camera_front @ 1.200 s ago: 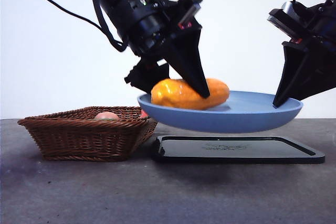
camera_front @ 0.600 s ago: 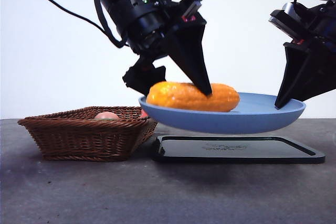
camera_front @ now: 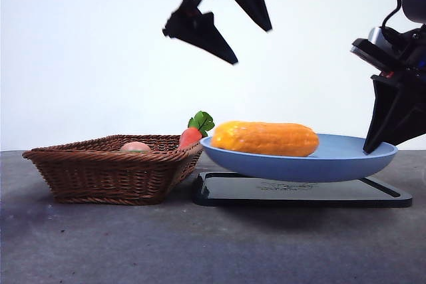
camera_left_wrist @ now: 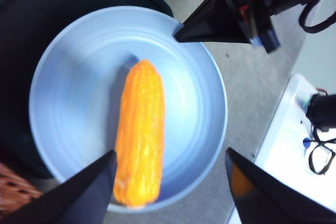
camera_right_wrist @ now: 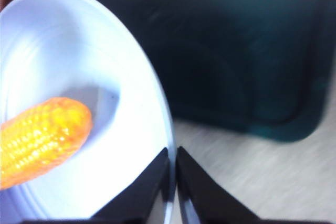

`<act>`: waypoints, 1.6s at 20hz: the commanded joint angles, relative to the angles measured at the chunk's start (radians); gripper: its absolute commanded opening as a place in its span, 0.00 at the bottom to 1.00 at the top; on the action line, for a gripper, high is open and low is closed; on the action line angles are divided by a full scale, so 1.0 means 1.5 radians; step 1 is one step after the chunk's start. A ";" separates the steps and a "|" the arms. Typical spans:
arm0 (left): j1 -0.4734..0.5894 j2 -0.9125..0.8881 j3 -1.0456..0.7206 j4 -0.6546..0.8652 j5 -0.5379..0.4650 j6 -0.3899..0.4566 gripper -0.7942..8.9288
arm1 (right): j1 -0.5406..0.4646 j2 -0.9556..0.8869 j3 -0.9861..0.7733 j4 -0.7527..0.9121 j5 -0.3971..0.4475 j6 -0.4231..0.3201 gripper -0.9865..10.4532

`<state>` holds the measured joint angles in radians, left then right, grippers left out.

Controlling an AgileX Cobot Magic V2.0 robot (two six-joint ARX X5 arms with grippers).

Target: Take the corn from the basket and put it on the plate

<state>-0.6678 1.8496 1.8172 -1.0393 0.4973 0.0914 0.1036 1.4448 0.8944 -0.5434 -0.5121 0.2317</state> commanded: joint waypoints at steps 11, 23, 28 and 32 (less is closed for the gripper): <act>0.022 0.013 0.116 -0.056 0.003 0.011 0.43 | -0.041 0.258 0.230 0.008 -0.008 -0.026 0.09; 0.031 0.013 0.116 -0.060 0.003 0.013 0.43 | -0.041 0.302 0.243 0.007 -0.008 -0.038 0.27; 0.036 0.013 0.116 -0.061 0.003 0.014 0.43 | -0.050 0.256 0.243 -0.033 -0.002 -0.043 0.28; 0.040 0.013 0.116 -0.061 0.003 0.014 0.43 | -0.056 0.163 0.243 -0.104 0.027 -0.075 0.28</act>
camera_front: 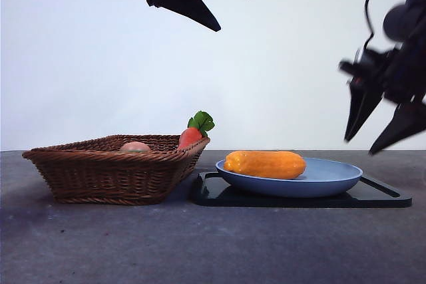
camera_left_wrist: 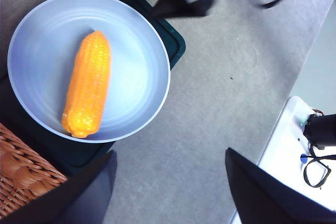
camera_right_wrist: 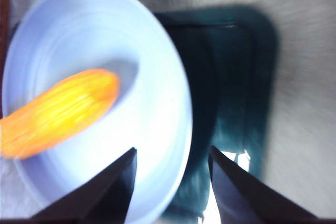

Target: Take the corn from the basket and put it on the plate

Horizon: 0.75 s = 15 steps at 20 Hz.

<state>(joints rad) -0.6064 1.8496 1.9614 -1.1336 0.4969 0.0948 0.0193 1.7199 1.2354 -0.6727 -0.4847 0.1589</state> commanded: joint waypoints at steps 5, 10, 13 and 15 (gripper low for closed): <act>0.001 0.013 0.020 -0.020 0.003 0.014 0.43 | 0.028 -0.183 0.015 -0.111 0.009 -0.056 0.28; 0.003 0.013 0.020 -0.037 0.003 0.019 0.40 | 0.103 -0.315 0.008 -0.179 0.015 -0.063 0.28; 0.003 0.013 0.020 -0.040 0.003 0.019 0.39 | 0.149 -0.368 -0.036 -0.183 0.019 -0.063 0.26; 0.003 0.013 0.020 -0.042 0.003 0.020 0.33 | 0.171 -0.394 -0.080 -0.178 0.047 -0.063 0.22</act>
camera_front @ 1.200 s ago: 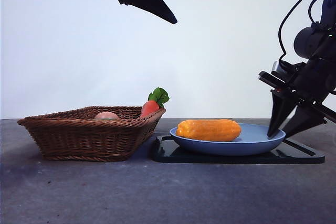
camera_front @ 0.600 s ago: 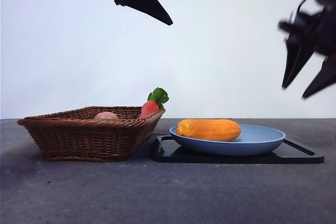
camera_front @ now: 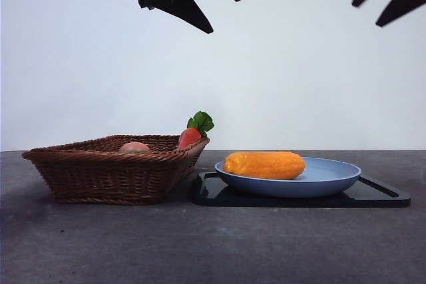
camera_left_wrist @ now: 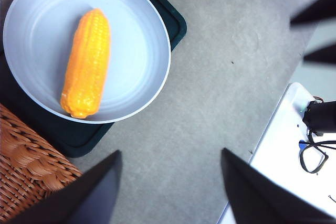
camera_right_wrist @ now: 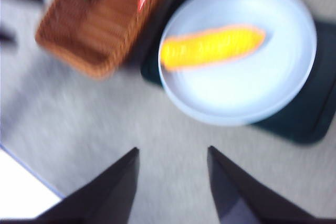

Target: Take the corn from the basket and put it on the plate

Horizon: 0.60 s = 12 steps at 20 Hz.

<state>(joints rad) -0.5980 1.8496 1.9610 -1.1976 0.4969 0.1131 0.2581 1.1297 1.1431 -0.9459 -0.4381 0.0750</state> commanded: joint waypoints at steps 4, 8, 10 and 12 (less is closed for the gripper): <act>-0.002 0.013 0.020 -0.012 0.003 0.009 0.11 | 0.024 -0.022 -0.113 0.041 0.021 -0.007 0.12; -0.002 0.013 0.020 -0.025 0.003 0.009 0.09 | 0.024 -0.022 -0.163 0.075 -0.012 -0.007 0.09; -0.002 0.013 0.020 -0.027 0.003 0.009 0.09 | 0.024 -0.022 -0.164 0.077 -0.012 -0.007 0.09; -0.002 0.013 0.020 -0.027 0.003 0.009 0.09 | 0.024 -0.022 -0.164 0.077 -0.011 -0.006 0.09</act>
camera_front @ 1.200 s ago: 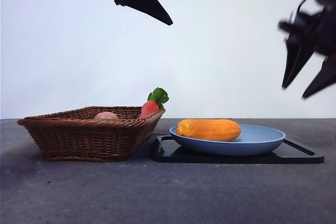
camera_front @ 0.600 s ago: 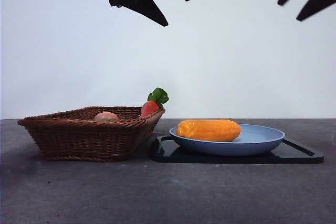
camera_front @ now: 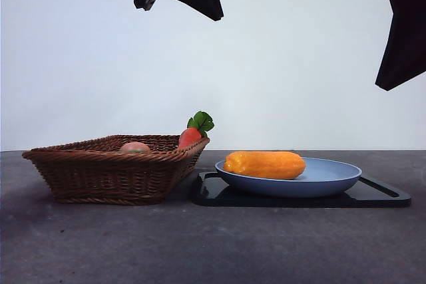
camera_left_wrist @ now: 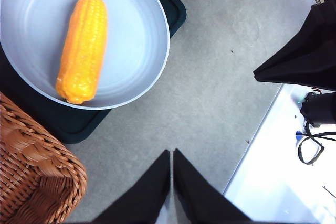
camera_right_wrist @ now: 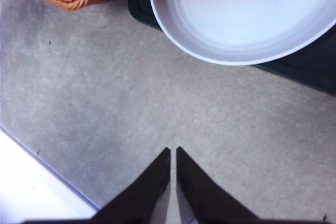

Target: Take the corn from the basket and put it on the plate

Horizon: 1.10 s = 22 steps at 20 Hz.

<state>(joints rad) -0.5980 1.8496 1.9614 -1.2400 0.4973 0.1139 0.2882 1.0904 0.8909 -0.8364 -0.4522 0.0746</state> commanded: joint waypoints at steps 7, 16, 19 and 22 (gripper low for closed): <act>-0.002 0.013 0.020 0.005 0.003 0.009 0.09 | 0.002 0.004 0.005 0.036 -0.001 -0.003 0.09; 0.007 0.013 0.020 0.098 -0.035 0.069 0.09 | 0.002 0.004 0.005 0.106 0.000 -0.003 0.09; 0.022 0.012 0.020 0.119 -0.035 0.059 0.09 | 0.002 0.004 0.005 0.130 0.001 -0.003 0.09; 0.044 -0.019 0.019 0.149 -0.038 0.076 0.09 | 0.002 0.004 0.005 0.157 0.001 -0.003 0.09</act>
<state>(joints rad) -0.5377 1.8389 1.9614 -1.0344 0.4408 0.2054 0.2874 1.0904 0.8909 -0.6067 -0.4503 0.0750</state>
